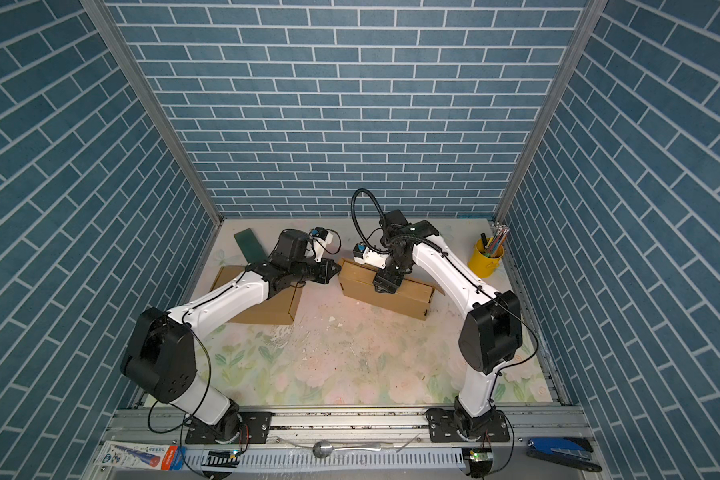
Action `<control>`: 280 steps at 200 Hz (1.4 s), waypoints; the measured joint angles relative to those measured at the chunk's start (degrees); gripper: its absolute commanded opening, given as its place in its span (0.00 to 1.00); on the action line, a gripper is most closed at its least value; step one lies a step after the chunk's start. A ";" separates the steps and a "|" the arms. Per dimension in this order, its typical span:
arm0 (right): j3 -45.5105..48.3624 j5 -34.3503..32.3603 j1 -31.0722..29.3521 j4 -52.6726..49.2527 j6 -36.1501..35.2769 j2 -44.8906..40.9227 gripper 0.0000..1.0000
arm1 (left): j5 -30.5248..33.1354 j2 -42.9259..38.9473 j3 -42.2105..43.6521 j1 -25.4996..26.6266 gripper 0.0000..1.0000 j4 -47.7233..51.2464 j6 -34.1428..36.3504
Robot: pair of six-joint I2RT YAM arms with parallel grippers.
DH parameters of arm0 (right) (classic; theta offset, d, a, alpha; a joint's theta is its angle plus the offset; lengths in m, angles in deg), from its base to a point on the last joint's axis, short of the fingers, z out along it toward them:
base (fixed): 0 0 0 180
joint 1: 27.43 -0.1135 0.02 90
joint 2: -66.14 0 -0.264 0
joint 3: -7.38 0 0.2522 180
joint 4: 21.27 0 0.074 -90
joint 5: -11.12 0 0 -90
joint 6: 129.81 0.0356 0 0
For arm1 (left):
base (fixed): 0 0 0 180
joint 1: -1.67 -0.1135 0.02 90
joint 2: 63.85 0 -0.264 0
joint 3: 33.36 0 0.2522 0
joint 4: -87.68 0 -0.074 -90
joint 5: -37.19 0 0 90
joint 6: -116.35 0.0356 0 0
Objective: Fold the paper box
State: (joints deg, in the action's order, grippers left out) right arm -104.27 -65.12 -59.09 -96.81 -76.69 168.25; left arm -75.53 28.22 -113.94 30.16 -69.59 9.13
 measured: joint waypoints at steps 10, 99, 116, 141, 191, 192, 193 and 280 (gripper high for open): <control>0.00 0.55 0.31 0.31 0.76 -0.96 0.74 | -0.02 0.20 -0.04 0.02 0.00 -0.26 -0.07; 7.08 1.55 7.10 11.50 18.62 -18.86 0.60 | 0.44 1.18 -1.20 0.11 0.00 0.04 -0.13; 10.56 -1.09 9.77 11.39 24.85 -23.37 0.52 | 0.81 1.38 -1.70 0.28 0.00 0.55 -0.09; 14.47 -6.12 15.08 7.17 31.28 -28.15 0.52 | 1.31 1.46 -2.25 0.46 0.00 1.57 0.04; 20.92 -10.34 17.86 -4.26 36.17 -31.63 0.53 | 1.97 2.34 -3.98 0.74 0.00 3.30 0.28; 20.94 -10.32 17.86 -4.35 36.17 -31.63 0.53 | 1.99 2.36 -4.02 0.74 0.00 3.34 0.31; 20.98 -10.34 17.86 -4.44 36.17 -31.63 0.53 | 1.99 2.38 -4.07 0.74 0.00 3.37 0.31; 22.99 -12.81 17.86 -1.27 36.48 -27.63 0.44 | 2.51 2.54 -4.52 1.07 0.00 4.28 1.01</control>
State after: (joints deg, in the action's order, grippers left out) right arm -81.28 -77.93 -41.24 -98.08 -40.21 140.62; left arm -73.02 30.76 -118.47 31.24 -65.30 10.14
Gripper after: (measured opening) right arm 0.449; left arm 0.050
